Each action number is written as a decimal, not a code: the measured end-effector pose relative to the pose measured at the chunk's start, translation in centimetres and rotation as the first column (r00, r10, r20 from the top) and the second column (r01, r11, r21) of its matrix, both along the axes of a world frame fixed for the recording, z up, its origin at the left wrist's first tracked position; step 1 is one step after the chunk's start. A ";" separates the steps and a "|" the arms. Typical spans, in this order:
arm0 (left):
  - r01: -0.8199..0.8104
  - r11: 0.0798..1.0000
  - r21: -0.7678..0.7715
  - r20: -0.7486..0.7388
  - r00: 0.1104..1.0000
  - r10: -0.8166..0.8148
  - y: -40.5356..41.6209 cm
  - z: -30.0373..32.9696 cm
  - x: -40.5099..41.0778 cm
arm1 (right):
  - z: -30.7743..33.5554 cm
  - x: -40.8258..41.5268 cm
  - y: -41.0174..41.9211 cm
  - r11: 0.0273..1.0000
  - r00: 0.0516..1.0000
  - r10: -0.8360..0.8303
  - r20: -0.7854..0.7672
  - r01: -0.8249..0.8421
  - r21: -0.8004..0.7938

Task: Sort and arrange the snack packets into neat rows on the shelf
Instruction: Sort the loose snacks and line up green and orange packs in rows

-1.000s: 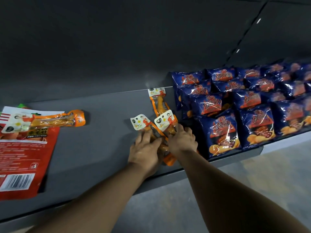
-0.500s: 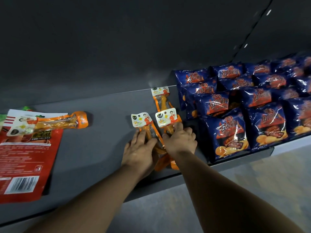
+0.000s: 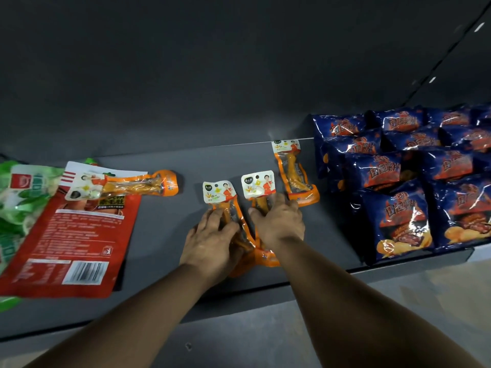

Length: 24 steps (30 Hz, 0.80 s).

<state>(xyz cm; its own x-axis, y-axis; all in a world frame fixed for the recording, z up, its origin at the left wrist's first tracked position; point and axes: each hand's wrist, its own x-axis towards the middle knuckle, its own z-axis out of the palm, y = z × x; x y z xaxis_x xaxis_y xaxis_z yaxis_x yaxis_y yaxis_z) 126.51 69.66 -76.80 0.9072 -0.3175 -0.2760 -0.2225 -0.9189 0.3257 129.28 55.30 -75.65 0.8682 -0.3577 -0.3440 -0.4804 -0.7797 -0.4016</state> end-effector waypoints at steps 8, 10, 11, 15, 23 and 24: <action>-0.050 0.998 0.034 0.025 0.998 0.049 4.8 0.0 -0.4 | 0.4 0.5 4.3 0.986 0.986 0.168 0.014 -0.168 0.003; -0.075 0.997 0.032 0.020 0.997 0.075 5.8 0.1 -0.5 | 0.5 0.5 5.4 0.976 0.976 0.217 0.013 -0.218 0.003; -0.087 0.996 0.031 0.013 0.996 0.086 6.3 0.1 -0.6 | 0.6 0.4 5.8 0.971 0.971 0.239 0.011 -0.239 0.007; -0.131 0.991 0.036 -0.001 0.991 0.132 8.3 0.3 -0.4 | 0.5 0.2 7.6 0.955 0.955 0.297 0.001 -0.297 0.021; -0.216 0.975 0.049 -0.034 0.975 0.218 11.8 0.6 -0.8 | 0.7 0.0 11.1 0.934 0.934 0.357 -0.017 -0.357 -0.003; -0.227 0.973 0.043 -0.034 0.973 0.229 12.1 0.7 -0.8 | 0.7 -0.1 11.7 0.930 0.930 0.367 -0.018 -0.367 -0.004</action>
<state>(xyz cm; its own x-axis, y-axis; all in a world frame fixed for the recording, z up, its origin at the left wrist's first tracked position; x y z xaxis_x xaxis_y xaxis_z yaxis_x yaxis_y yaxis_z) 125.67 81.79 -76.08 0.9430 -0.0919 -0.3200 0.0062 -0.9561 0.2931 129.15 67.03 -74.91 0.9337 -0.0181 -0.3576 -0.1668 -0.9057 -0.3897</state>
